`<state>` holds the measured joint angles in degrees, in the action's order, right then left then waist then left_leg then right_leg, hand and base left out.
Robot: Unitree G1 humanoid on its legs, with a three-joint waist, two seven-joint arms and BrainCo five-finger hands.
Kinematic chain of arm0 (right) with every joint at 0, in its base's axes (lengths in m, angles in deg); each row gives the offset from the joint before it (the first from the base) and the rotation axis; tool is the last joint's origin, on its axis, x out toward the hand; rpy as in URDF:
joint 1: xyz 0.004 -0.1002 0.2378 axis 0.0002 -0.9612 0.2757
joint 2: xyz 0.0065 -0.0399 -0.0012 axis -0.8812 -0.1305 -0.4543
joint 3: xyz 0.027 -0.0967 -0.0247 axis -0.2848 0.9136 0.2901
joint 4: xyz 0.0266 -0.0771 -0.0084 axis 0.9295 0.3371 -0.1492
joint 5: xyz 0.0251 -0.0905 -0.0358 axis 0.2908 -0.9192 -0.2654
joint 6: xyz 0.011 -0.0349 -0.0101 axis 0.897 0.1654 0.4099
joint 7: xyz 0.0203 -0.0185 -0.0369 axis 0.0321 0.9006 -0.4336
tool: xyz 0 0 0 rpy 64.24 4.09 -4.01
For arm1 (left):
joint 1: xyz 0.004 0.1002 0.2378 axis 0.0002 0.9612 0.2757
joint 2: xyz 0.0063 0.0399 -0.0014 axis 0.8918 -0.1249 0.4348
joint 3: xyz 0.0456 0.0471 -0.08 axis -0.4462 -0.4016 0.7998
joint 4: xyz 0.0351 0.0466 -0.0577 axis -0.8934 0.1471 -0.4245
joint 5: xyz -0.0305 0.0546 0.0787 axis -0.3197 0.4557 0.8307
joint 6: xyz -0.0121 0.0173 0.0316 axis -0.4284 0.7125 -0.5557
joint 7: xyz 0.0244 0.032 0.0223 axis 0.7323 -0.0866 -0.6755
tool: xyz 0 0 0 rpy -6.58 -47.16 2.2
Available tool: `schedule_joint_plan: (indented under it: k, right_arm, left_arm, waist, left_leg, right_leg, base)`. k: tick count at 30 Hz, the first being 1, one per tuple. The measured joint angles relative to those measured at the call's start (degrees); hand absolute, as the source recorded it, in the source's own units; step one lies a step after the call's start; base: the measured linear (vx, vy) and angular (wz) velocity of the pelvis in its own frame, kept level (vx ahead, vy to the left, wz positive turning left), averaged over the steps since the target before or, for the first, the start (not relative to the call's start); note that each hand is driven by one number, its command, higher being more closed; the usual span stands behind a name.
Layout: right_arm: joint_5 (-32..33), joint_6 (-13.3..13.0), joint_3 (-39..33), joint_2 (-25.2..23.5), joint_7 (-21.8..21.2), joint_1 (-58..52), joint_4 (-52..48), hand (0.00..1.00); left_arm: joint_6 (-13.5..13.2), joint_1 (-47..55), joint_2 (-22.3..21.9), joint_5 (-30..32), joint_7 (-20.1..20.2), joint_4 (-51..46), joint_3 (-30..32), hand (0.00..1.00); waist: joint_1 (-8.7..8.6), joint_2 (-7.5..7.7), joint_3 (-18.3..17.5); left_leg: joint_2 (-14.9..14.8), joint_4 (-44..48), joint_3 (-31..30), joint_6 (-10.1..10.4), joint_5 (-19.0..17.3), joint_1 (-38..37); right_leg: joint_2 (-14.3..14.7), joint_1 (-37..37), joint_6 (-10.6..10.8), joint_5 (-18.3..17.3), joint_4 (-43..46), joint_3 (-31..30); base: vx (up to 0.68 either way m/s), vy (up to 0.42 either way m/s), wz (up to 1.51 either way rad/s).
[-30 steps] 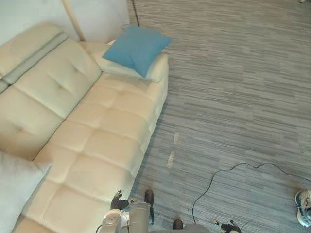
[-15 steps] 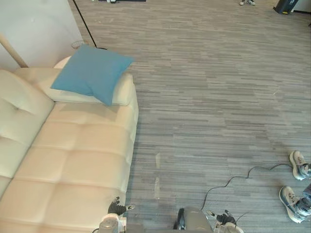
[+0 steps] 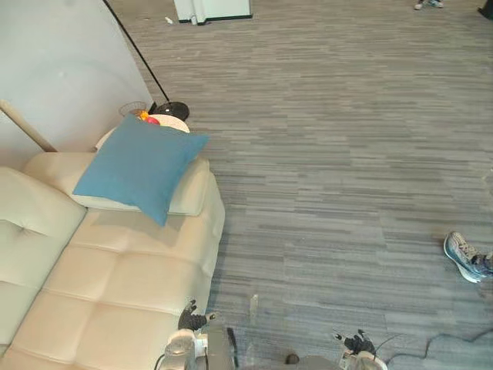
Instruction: Pick up cushions and gather them together orderly.
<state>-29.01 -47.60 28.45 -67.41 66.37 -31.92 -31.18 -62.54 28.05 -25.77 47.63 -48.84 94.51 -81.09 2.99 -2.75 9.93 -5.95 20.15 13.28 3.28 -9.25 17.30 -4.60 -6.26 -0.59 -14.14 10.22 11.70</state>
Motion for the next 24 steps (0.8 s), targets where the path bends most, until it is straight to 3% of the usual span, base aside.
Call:
schedule_joint_plan:
  k: [1, 2, 3, 5, 7, 8, 9, 10, 11, 12, 14, 17, 19, 20, 21, 22, 23, 24]
  right_arm:
    - [-0.1, 0.1, 0.0, 0.2, 0.2, -0.1, 0.3, 0.0]
    - [-0.1, 0.1, 0.1, 0.3, 0.4, 0.1, 0.8, 0.0]
    - [-0.2, 0.1, 0.4, 0.3, 0.6, 0.6, 1.9, 0.0]
    - [-0.6, 0.0, 0.6, -0.1, 0.4, 2.2, 4.4, 0.0]
    - [-0.7, 0.1, 0.3, 0.2, 0.2, 1.3, 4.9, 0.0]
    - [-0.7, 0.1, -0.1, 0.2, 0.0, 1.0, 5.1, 0.0]
    - [-0.7, 0.1, -0.1, 0.2, -0.1, 0.8, 5.1, 0.0]
    - [-0.7, 0.1, -0.1, 0.2, -0.2, 0.5, 5.1, 0.0]
    - [-0.6, 0.1, -0.5, 0.3, -0.3, 0.2, 4.9, 0.0]
    - [-0.6, 0.1, -0.2, 1.0, -0.5, -0.1, 4.7, 0.0]
    - [-0.6, -0.1, 0.0, 1.0, -0.6, 0.5, 4.3, 0.0]
    - [-0.5, -0.5, 0.0, 1.3, -0.7, 1.4, 4.0, 0.0]
    - [-0.5, -0.6, 0.0, 1.2, -0.7, 1.3, 3.6, 0.0]
    - [-0.6, -0.6, 0.0, 1.1, -0.6, 1.0, 3.7, 0.0]
    - [-0.5, -0.6, -0.1, 1.1, -0.7, 0.2, 3.7, 0.0]
    - [-0.5, -0.6, -0.3, 1.5, -0.6, 0.1, 3.8, 0.0]
    - [-0.5, -0.6, -0.4, 1.7, -0.6, 0.1, 3.7, 0.0]
    - [-0.5, -0.6, -0.4, 1.9, -0.7, -0.4, 2.6, 0.0]
  left_arm:
    - [0.0, 0.1, 0.1, 0.0, 0.0, 0.0, -0.2, 0.0]
    - [-0.1, 0.1, 0.4, 0.0, 0.0, 0.2, -0.6, 0.0]
    - [0.0, 0.1, 1.2, 0.0, 0.1, 0.7, -1.0, 0.0]
    - [0.0, -0.1, 3.0, -0.2, 0.2, 1.7, -1.9, 0.0]
    - [0.0, -0.1, 3.5, -0.2, 0.5, 1.9, -2.0, 0.0]
    - [0.1, -0.1, 3.5, -0.2, 0.6, 2.6, -2.0, 0.0]
    - [0.1, -0.3, 3.7, -0.2, 0.6, 3.2, -2.3, 0.0]
    - [0.2, -0.4, 3.9, -0.2, 0.7, 3.3, -2.8, 0.0]
    - [0.3, -0.3, 4.2, -0.2, 0.6, 4.0, -3.8, 0.0]
    - [0.4, 0.0, 4.2, -0.2, 0.6, 4.7, -4.7, 0.0]
    - [0.4, 0.3, 4.0, -0.2, 0.6, 4.7, -4.7, 0.0]
    - [0.5, 0.3, 3.4, -0.2, 0.6, 5.1, -4.6, 0.0]
    - [0.5, 0.3, 3.6, -0.2, 0.6, 5.3, -4.5, 0.0]
    - [0.5, 0.3, 3.7, -0.2, 0.6, 5.5, -4.3, 0.0]
    - [0.5, 0.6, 3.6, -0.1, 0.5, 5.6, -3.6, 0.0]
    - [0.3, 0.9, 2.5, 0.0, 0.6, 5.5, -2.2, 0.0]
    - [0.1, 1.0, 1.5, 0.0, 0.5, 5.4, -1.6, 0.0]
    - [0.2, 1.2, 1.0, 0.1, 0.5, 5.4, -0.2, 0.0]
  waist:
    - [0.18, -0.18, 0.0]
    - [0.59, -0.02, 0.0]
    - [0.78, 0.95, -0.6]
    - [0.22, 3.46, -1.8]
    - [0.48, 3.75, -2.4]
    - [0.2, 3.94, -2.4]
    - [0.06, 4.1, -2.3]
    - [-0.15, 4.23, -2.2]
    - [-0.12, 4.22, -2.2]
    - [-0.41, 3.17, -1.8]
    - [-0.46, 2.91, -1.9]
    - [-1.03, 1.81, -1.3]
    - [-1.27, 2.11, -1.2]
    - [-1.32, 2.51, -1.1]
    - [-1.77, 3.1, -1.5]
    - [-1.81, 1.39, -1.8]
    - [-1.69, 0.63, -1.9]
    - [-2.04, 0.12, -2.0]
  left_leg:
    - [0.5, -7.3, 0.1, 0.3, 2.8, -0.3]
    - [0.6, -8.7, 0.3, 0.4, 7.1, -0.6]
    - [1.1, -8.9, 1.1, -0.9, 10.9, -0.8]
    - [3.7, -6.0, 2.0, -4.7, 7.6, -0.6]
    - [4.4, -0.8, 1.8, -5.9, 3.2, -0.5]
    - [5.1, 0.0, 1.4, -5.9, 0.6, -2.2]
    - [6.0, -0.2, 0.6, -5.9, -0.3, -3.7]
    - [6.8, -0.6, -0.4, -6.1, -1.2, -5.7]
    - [7.7, -2.7, -1.3, -6.1, -1.7, -9.9]
    - [7.9, -6.3, -2.2, -6.1, -1.8, -15.5]
    - [7.4, -9.3, -3.7, -6.1, -1.8, -20.4]
    - [5.3, -10.9, -6.7, -5.0, -3.0, -23.4]
    - [3.8, -11.0, -9.8, -2.7, -5.4, -25.0]
    - [3.8, -10.9, -10.9, -2.0, -6.2, -25.5]
    - [3.3, -9.9, -13.1, -0.7, -8.0, -26.7]
    - [1.8, -8.5, -14.0, -0.4, -8.3, -27.1]
    - [1.3, -6.6, -14.2, -0.4, -8.2, -26.7]
    - [0.4, -0.7, -14.7, -0.2, -8.2, -23.9]
  right_leg:
    - [0.1, -1.4, 0.6, -1.2, -0.7, 0.0]
    - [0.0, -2.1, 1.0, -2.0, -1.0, -0.5]
    - [-0.5, -3.2, 1.8, -2.6, -1.9, -1.6]
    - [-3.0, -3.6, 2.4, -1.3, -1.6, -4.0]
    - [-4.1, -1.0, 4.1, -1.0, 8.0, -7.5]
    - [-5.2, 3.0, 9.2, 0.2, 20.1, -8.5]
    - [-5.8, 6.1, 13.0, 1.7, 27.6, -9.6]
    - [-6.2, 8.5, 14.2, 2.2, 34.7, -9.8]
    - [-6.3, 11.0, 12.7, 0.7, 41.1, -9.4]
    - [-6.2, 13.3, 9.2, -1.9, 42.4, -6.5]
    - [-5.8, 16.8, 5.5, -3.9, 36.9, -1.9]
    - [-3.4, 21.4, 4.8, -2.9, 24.7, -1.5]
    - [-1.4, 23.3, 5.1, 4.7, 10.1, -6.3]
    - [-1.4, 23.0, 5.3, 7.5, 6.9, -8.1]
    - [-1.1, 22.4, 4.3, 13.1, 8.2, -9.5]
    - [-0.4, 22.3, 3.3, 9.6, 11.2, -8.0]
    - [-0.4, 22.1, 3.2, 7.9, 12.5, -6.8]
    - [-0.4, 21.5, 1.6, 5.8, 14.2, -4.9]
  base:
    - [0.42, 0.177, 0.05]
    - [0.46, 0.23, -0.11]
    - [0.53, 0.235, -0.18]
    - [0.66, 0.245, -0.09]
    - [0.51, 0.231, 0.18]
    - [0.49, 0.211, 0.29]
    - [0.6, 0.227, 0.37]
    - [0.52, 0.168, 0.4]
    - [0.52, 0.117, 0.56]
    - [0.4, 0.058, 0.49]
    - [0.49, -0.003, 0.48]
    - [0.41, -0.118, 0.63]
    - [0.4, -0.226, 0.71]
    - [0.4, -0.301, 0.84]
    - [0.43, -0.344, 0.72]
    - [0.51, -0.407, 0.64]
    - [0.49, -0.366, 0.54]
    - [0.47, -0.361, 0.68]
